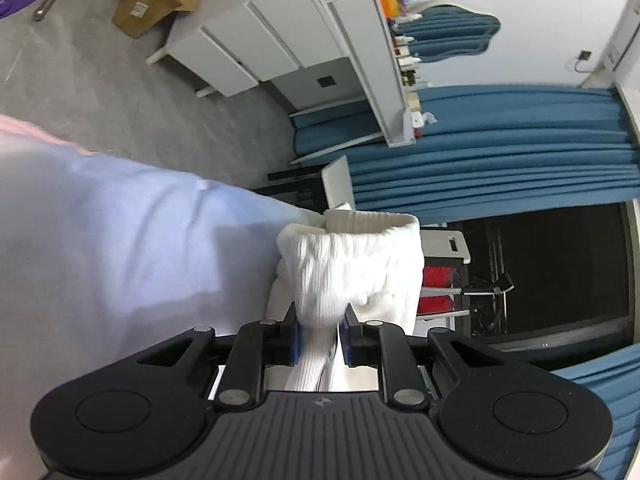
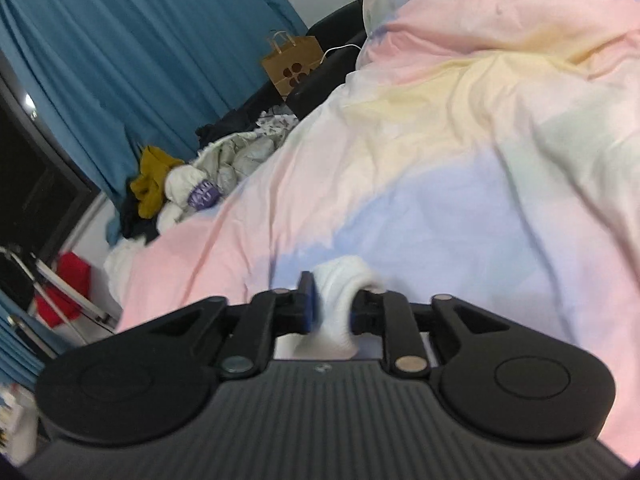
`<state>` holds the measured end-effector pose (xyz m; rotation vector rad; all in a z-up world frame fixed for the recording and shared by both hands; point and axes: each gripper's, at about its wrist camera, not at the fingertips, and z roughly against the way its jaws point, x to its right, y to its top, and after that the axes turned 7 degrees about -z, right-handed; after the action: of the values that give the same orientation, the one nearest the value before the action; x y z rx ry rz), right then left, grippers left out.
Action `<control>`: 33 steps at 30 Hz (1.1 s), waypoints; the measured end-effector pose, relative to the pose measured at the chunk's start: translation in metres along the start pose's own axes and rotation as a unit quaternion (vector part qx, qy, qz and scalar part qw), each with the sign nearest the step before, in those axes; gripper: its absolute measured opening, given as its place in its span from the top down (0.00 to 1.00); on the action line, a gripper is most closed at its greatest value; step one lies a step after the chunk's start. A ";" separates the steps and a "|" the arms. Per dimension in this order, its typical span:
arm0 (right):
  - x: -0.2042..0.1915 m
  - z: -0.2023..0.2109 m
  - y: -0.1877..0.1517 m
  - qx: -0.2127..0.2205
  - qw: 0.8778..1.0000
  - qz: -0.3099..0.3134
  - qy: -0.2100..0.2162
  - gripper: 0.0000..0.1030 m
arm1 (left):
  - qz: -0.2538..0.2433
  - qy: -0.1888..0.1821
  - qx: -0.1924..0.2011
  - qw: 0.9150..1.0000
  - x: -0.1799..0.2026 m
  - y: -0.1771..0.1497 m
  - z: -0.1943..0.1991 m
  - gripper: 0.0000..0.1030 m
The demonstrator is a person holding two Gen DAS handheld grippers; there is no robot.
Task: Fold clothes
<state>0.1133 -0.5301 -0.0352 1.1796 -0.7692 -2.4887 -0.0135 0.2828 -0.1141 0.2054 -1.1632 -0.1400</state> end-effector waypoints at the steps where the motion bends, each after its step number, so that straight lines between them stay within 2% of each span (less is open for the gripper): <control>1: -0.002 0.004 -0.002 -0.002 1.000 0.003 -0.004 0.69 | 0.002 0.000 0.000 1.000 -0.001 0.000 0.006 0.77; 3: -0.009 0.011 -0.006 -0.011 1.000 -0.002 -0.004 0.59 | 0.007 0.000 -0.001 1.000 -0.002 0.000 0.017 0.68; 4: -0.011 0.015 -0.007 -0.016 1.000 -0.004 -0.003 0.45 | 0.009 -0.001 -0.004 1.000 -0.002 -0.001 0.023 0.66; 6: -0.007 0.030 -0.011 -0.024 1.000 -0.011 0.006 0.26 | 0.012 -0.002 -0.009 1.000 0.000 -0.004 0.035 0.52; 7: -0.004 0.038 -0.011 -0.024 0.999 -0.018 0.012 0.22 | 0.014 -0.001 -0.012 1.000 0.001 -0.007 0.039 0.49; 11: 0.003 0.073 -0.008 0.000 0.999 -0.033 0.032 0.19 | 0.015 -0.002 -0.031 0.999 0.006 -0.018 0.045 0.48; 15: 0.004 0.097 -0.012 0.010 0.996 -0.046 0.080 0.19 | 0.010 0.012 -0.048 0.999 0.008 -0.027 0.035 0.47; 17: 0.000 0.088 -0.021 -0.033 0.992 -0.058 0.110 0.19 | -0.002 0.021 -0.050 0.999 0.012 -0.031 0.029 0.47; 19: -0.004 0.067 -0.034 -0.101 0.982 -0.076 0.138 0.19 | -0.023 0.032 -0.047 0.998 0.019 -0.033 0.023 0.46; 22: -0.006 0.024 -0.054 -0.173 0.971 -0.101 0.128 0.20 | -0.048 0.054 -0.046 0.996 0.025 -0.035 0.011 0.45; 25: -0.005 -0.014 -0.063 -0.195 0.969 -0.121 0.092 0.26 | -0.049 0.066 -0.045 0.996 0.025 -0.036 0.000 0.46; 27: -0.007 -0.030 -0.063 -0.187 0.971 -0.127 0.084 0.41 | -0.057 0.073 -0.043 0.995 0.027 -0.037 -0.005 0.51; 28: -0.008 -0.034 -0.061 -0.180 0.972 -0.125 0.083 0.56 | -0.063 0.075 -0.041 0.994 0.028 -0.037 -0.006 0.52; 29: -0.009 -0.035 -0.059 -0.171 0.975 -0.117 0.084 0.72 | -0.066 0.075 -0.040 0.994 0.029 -0.037 -0.007 0.57; 31: -0.010 -0.034 -0.056 -0.159 0.976 -0.114 0.091 0.82 | -0.061 0.075 -0.037 0.995 0.029 -0.035 -0.009 0.70; 33: -0.011 -0.031 -0.054 -0.152 0.977 -0.113 0.101 0.86 | -0.052 0.076 -0.033 0.995 0.027 -0.033 -0.010 0.93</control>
<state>0.1433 -0.4916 -0.0750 1.4379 -0.2001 -2.4921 0.0058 0.2460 -0.1013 0.2148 -0.9950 -0.2507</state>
